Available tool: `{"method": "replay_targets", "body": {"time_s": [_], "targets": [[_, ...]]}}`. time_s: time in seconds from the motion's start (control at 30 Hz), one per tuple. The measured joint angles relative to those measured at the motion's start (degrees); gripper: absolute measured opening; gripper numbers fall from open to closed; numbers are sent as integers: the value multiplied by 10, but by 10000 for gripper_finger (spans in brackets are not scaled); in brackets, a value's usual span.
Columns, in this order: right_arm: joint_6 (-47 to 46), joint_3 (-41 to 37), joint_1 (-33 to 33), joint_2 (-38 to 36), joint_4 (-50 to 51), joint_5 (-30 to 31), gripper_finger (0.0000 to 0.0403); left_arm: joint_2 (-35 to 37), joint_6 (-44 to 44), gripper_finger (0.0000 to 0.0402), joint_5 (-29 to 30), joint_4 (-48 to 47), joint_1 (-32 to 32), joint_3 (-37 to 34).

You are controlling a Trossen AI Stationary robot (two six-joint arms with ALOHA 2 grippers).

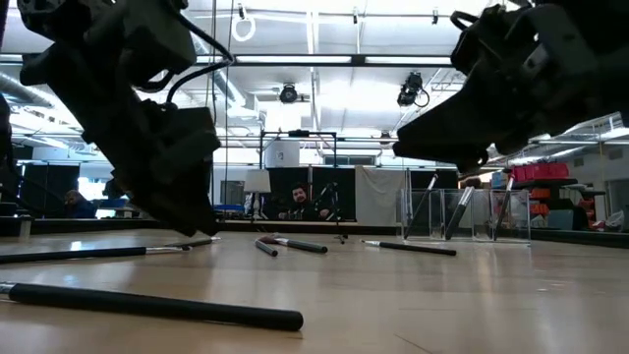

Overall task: Put items in baskets/containers
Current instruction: Put the black liner brush into the transparent organizer

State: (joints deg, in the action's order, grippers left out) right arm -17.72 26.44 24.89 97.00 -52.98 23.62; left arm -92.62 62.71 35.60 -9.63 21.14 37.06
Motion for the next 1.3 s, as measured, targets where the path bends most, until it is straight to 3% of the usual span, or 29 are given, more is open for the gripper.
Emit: {"method": "replay_targets", "body": {"time_s": [0.13,0.27,0.5,0.8,1.1,1.3], "targets": [[0,0,-2,3,-13,0,137,-2,0,250,32,-9,8,0],[1,0,-2,3,-12,0,137,-28,-3,219,42,-9,12,0],[2,0,-2,3,-14,-1,137,-93,16,147,60,-4,14,6],[2,0,-2,3,-14,-1,137,-96,-4,14,60,-12,24,6],[2,0,-2,3,-14,-1,137,-91,-5,11,68,-26,30,5],[2,0,-2,3,-14,-1,137,-43,-22,14,75,-61,45,-3]]}}
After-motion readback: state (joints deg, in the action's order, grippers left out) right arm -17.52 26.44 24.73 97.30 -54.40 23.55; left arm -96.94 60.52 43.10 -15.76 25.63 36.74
